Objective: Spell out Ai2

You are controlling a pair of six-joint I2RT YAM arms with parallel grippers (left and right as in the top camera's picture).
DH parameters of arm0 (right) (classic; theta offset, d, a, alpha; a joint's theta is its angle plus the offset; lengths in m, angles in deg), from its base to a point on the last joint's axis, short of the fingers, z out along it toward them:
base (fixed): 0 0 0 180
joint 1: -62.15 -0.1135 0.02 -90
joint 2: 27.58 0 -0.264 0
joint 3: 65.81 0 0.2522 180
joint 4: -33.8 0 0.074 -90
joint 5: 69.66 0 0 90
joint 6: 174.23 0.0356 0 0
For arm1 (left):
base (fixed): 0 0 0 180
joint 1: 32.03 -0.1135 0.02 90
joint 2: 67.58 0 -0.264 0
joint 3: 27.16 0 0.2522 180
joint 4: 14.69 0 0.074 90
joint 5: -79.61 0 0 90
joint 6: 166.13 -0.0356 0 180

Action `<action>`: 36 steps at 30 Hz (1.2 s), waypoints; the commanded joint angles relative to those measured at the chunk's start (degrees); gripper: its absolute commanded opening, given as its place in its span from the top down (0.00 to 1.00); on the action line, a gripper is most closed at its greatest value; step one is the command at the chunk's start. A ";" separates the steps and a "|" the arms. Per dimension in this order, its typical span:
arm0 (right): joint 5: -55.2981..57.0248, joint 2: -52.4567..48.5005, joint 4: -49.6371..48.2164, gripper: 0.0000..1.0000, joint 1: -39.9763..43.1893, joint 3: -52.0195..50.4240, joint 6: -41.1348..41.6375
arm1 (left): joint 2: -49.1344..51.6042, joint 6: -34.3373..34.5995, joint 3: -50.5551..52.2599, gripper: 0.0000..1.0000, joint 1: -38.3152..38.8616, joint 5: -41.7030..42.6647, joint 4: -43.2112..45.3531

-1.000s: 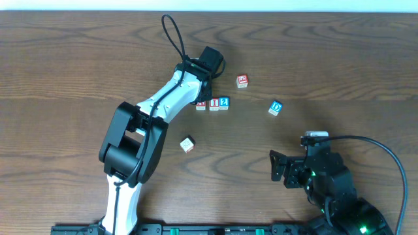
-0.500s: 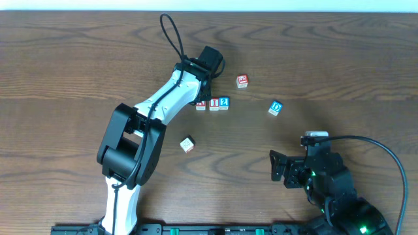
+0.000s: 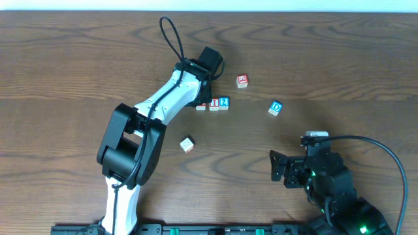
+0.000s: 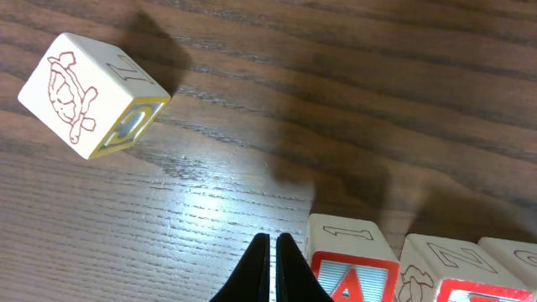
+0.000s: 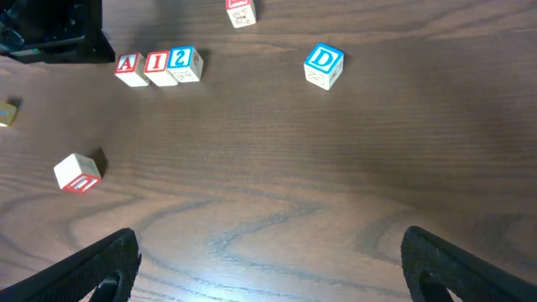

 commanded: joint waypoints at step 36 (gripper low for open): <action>-0.02 0.13 0.04 0.01 0.26 -0.02 0.46 | -1.46 0.46 -1.73 0.94 -0.46 2.86 -0.68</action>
